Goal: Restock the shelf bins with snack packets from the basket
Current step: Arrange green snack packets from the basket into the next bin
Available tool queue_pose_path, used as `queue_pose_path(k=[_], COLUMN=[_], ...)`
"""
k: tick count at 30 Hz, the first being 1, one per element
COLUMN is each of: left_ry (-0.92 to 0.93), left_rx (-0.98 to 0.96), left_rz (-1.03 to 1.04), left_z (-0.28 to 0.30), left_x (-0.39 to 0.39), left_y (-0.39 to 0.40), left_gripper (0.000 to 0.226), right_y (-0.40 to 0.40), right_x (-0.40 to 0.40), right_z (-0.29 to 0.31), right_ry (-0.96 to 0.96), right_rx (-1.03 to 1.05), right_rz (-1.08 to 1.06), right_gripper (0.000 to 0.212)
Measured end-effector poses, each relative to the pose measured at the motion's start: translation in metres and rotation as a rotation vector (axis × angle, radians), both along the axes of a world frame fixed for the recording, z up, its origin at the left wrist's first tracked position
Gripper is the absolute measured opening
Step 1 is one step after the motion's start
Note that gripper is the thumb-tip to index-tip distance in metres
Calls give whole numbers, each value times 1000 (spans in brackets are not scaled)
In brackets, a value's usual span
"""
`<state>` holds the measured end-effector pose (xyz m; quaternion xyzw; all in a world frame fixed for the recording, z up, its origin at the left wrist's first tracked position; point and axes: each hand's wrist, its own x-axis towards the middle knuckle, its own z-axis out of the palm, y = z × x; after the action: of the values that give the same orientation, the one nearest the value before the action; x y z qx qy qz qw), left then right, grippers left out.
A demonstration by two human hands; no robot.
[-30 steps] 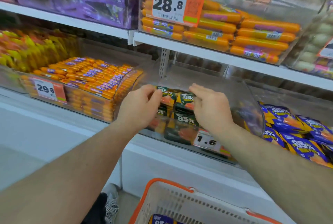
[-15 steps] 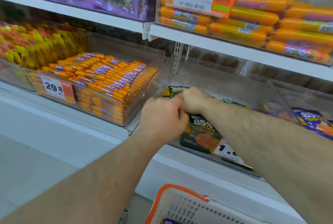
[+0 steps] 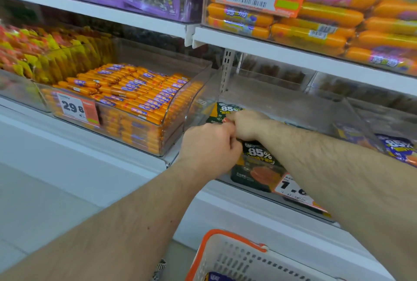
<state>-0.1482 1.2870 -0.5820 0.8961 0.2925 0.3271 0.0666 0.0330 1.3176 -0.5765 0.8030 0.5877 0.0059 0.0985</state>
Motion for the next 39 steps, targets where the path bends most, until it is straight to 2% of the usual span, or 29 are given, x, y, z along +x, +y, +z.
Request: queue_pose_path(k=[3, 6, 7, 10, 13, 15, 18, 22, 25, 29, 31, 34, 37, 38, 39], left_ry=[-60, -117, -138, -180, -146, -25, 440, 1086, 1320, 1355, 1357, 1367, 1361, 1355, 1347], left_rx=[23, 64, 76, 42, 48, 57, -6, -83, -112, -177, -200, -225, -254, -267, -281], left_rz=[-61, -88, -98, -163, -273, -375, -511, -599, -611, -583, -564, -539, -524, -522, -519], left_z=[1, 6, 8, 12, 8, 0, -19, -53, -72, -81, -85, -88, -88, -88, -87], left_x=[-2, -1, -1, -3, -1, 3, 11, 19, 23, 28, 32, 38, 43, 44, 46], left_y=[-1, -7, -10, -27, -48, -65, -86, -110, -122, -121, -118, -117, -118, -119, -119], left_gripper=[24, 24, 23, 22, 21, 25, 20, 32, 34, 35, 37, 38, 37, 37, 38], right_y=[-15, -42, -55, -107, -152, -175, -209, -248, -274, -300, -307, -310, -307, -305, -303], right_x=[-5, -13, -17, -27, -33, -34, -39, -47, -55, -66, -71, -82, -91, -93, -96], right_z=[11, 25, 29, 33, 26, 15, -12, -90, -161, -241, -276, -307, -320, -322, -322], right_ry=[117, 186, 142, -164, -293, -293, -216, 49, 256, 593, 744, 893, 882, 866, 850], right_rx=[106, 282, 358, 685, 1016, 1137, 1184, 1022, 753, 119, -95, -267, -419, -445, -441], right_rz=[-59, -81, -74, 93, 237, 285, 400, 384, 196, -250, -369, -436, -491, -506, -511], right_gripper=[44, 33, 30, 21, 9, 8, 13, 15, 24, 23, 20, 25, 64, 69, 66])
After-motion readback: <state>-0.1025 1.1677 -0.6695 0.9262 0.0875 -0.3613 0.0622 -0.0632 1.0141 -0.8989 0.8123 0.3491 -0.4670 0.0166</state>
